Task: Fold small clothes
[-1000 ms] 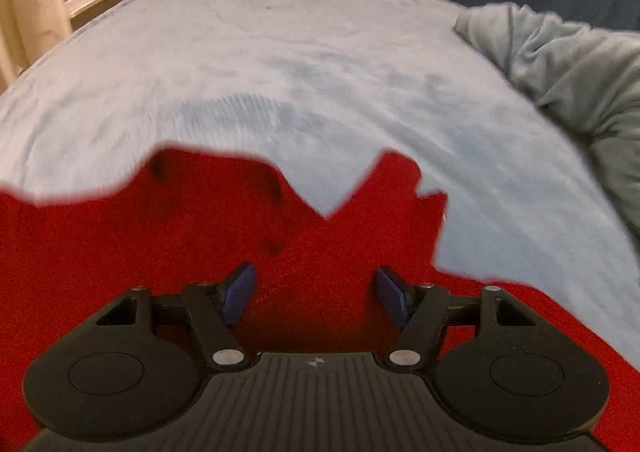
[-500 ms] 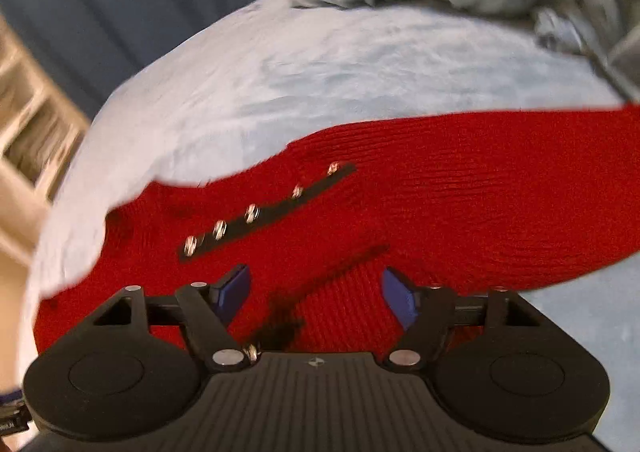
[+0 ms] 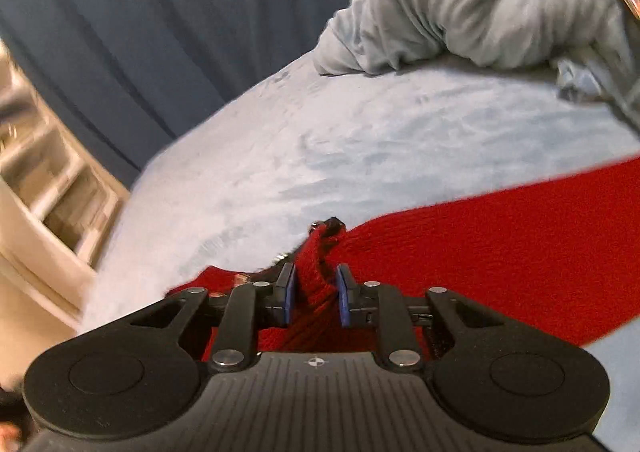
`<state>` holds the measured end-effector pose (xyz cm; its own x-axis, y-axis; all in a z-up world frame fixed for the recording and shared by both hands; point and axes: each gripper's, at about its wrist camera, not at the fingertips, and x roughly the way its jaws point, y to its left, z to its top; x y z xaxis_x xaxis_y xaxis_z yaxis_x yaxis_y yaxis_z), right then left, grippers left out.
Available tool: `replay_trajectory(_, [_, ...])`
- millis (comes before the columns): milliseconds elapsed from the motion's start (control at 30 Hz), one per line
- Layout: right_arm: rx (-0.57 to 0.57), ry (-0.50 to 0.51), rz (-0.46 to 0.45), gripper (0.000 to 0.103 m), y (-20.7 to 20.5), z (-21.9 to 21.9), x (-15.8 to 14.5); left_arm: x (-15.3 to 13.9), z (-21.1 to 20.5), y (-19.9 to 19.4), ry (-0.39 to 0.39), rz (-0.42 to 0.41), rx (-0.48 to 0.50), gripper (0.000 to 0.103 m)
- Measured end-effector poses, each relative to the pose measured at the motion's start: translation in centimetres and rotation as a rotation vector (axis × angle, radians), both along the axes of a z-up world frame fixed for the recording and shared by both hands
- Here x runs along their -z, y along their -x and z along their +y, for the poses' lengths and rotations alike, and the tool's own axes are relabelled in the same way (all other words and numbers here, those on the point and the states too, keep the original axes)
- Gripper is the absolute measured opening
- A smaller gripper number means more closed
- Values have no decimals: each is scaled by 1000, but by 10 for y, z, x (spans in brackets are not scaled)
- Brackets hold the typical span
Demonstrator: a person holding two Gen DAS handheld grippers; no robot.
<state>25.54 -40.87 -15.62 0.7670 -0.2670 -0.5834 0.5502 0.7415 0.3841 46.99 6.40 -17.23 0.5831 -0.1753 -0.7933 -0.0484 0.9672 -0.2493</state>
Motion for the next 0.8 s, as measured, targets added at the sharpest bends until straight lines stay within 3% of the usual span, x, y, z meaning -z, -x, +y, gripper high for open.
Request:
replay_trajectory(67, [42, -11, 109, 24, -11, -10, 28, 4, 13, -6, -32, 26, -54, 28])
replay_trajectory(133, [43, -25, 253, 24, -23, -26, 66, 4, 26, -5, 24, 64, -64, 31])
replay_trajectory(167, [33, -18, 211, 25, -20, -28, 68, 0, 28, 1, 43, 62, -63, 45])
replay_trajectory(200, [22, -13, 200, 31, -18, -27, 64, -6, 27, 9, 44, 45, -41, 53])
replay_trajectory(267, [15, -54, 194, 44, -13, -28, 56, -19, 18, 29, 5, -8, 17, 82])
replay_trajectory(333, [60, -82, 152, 48, 0, -30, 45, -26, 5, 50, -20, -37, 79, 91])
replay_trajectory(400, [131, -15, 107, 52, 17, -30, 33, -23, -9, 70, -10, -18, 135, 92])
replay_trajectory(433, [147, 14, 130, 52, 19, -30, 31, -19, -16, 78, -20, 1, 149, 92])
replay_trajectory(500, [170, 15, 186, 52, 29, -30, 25, -10, -26, 97, -70, 32, 137, 92])
replay_trajectory(567, [176, -16, 158, 52, 51, -27, 12, -8, -34, 119, -161, 61, 93, 92])
replay_trajectory(667, [169, -35, 102, 53, 99, -7, -14, -15, -42, 164, -238, 41, 78, 96])
replay_trajectory(733, [130, -22, 88, 60, 134, 15, -29, -24, -43, 190, -268, 34, 67, 103])
replay_trajectory(800, [90, 31, 110, 68, 163, 37, -38, -38, -40, 225, -277, 4, 60, 103])
